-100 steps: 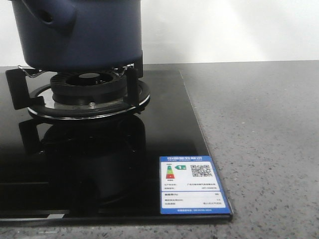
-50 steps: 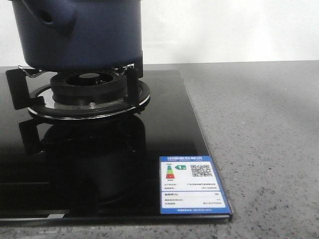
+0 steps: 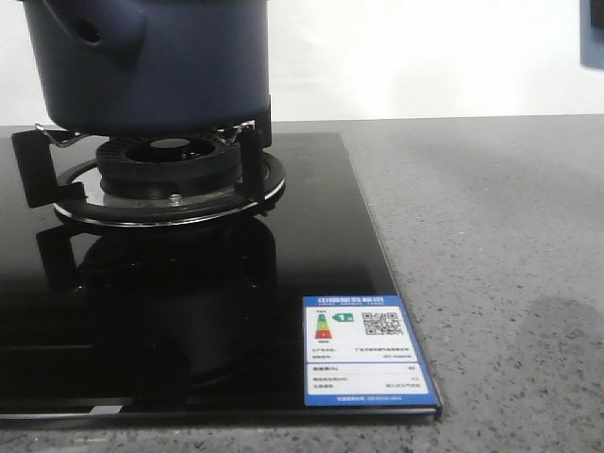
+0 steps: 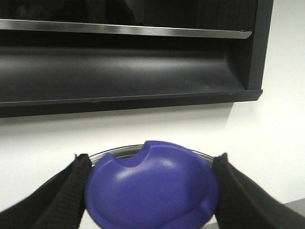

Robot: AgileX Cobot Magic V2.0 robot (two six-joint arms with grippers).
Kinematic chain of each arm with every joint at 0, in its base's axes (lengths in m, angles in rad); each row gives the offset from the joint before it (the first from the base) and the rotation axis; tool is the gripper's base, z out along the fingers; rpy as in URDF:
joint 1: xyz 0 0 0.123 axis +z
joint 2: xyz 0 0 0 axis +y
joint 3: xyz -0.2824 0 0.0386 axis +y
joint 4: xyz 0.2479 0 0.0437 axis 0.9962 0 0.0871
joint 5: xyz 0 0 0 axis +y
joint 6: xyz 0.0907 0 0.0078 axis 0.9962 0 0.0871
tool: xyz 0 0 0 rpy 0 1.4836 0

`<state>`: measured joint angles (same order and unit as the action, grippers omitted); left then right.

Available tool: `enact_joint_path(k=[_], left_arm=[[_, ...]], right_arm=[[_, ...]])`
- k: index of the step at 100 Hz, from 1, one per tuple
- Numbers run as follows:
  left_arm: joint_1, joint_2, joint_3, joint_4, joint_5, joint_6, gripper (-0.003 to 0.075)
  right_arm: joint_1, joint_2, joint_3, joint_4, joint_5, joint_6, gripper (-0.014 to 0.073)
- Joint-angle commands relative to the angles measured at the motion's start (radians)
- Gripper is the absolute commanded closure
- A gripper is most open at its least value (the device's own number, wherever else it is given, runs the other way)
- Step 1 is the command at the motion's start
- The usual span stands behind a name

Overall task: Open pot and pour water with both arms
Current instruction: 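Carry the cup back and set it down on the counter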

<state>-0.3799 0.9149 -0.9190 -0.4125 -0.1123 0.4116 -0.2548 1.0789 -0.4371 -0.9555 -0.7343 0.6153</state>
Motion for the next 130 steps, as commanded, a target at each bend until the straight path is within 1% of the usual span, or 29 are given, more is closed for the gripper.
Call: enact_joint_path(k=[1, 12, 24, 44, 57, 76, 91, 96, 100, 103, 113, 117, 120, 130], left_arm=[[0.003, -0.011, -0.038, 0.008, -0.080, -0.003, 0.0368], [0.003, -0.011, -0.038, 0.008, -0.076, -0.003, 0.0368], [0.003, -0.011, -0.038, 0.008, -0.076, -0.003, 0.0368], [0.003, -0.011, -0.038, 0.008, -0.076, -0.003, 0.0368], [0.003, -0.011, -0.038, 0.008, -0.076, -0.003, 0.0368], [0.003, -0.011, -0.038, 0.008, -0.076, -0.003, 0.0368], [0.003, -0.011, -0.038, 0.008, -0.076, -0.003, 0.0368], [0.003, -0.011, -0.038, 0.008, -0.076, -0.003, 0.0368], [0.003, -0.011, -0.038, 0.008, -0.076, -0.003, 0.0368], [0.003, -0.011, -0.038, 0.008, -0.076, -0.003, 0.0368], [0.003, -0.011, -0.038, 0.008, -0.076, -0.003, 0.0368], [0.003, -0.011, -0.038, 0.008, -0.076, -0.003, 0.0368], [0.003, -0.011, -0.038, 0.008, -0.076, -0.003, 0.0368], [0.003, -0.011, -0.038, 0.008, -0.076, -0.003, 0.0368]], right_arm=[[-0.006, 0.036, 0.019, 0.122, -0.127, -0.075, 0.0238], [-0.006, 0.107, 0.051, 0.172, -0.191, -0.125, 0.0238], [-0.006, 0.185, 0.055, 0.204, -0.237, -0.139, 0.0238], [-0.006, 0.286, 0.055, 0.212, -0.303, -0.164, 0.0238], [-0.006, 0.316, 0.055, 0.212, -0.277, -0.211, 0.0238], [-0.006, 0.320, 0.055, 0.212, -0.272, -0.242, 0.0238], [-0.006, 0.320, 0.055, 0.212, -0.236, -0.247, 0.0231], [-0.006, 0.322, 0.055, 0.211, -0.234, -0.247, 0.0209], [-0.006, 0.322, 0.055, 0.211, -0.242, -0.247, 0.0173], [-0.006, 0.322, 0.055, 0.211, -0.248, -0.247, 0.0139], [-0.006, 0.322, 0.055, 0.211, -0.282, -0.244, -0.0020], [-0.006, 0.322, 0.055, 0.211, -0.284, -0.243, -0.0061], [-0.006, 0.322, 0.055, 0.211, -0.284, -0.239, -0.0071], [-0.006, 0.318, 0.077, 0.211, -0.302, -0.230, -0.0064]])
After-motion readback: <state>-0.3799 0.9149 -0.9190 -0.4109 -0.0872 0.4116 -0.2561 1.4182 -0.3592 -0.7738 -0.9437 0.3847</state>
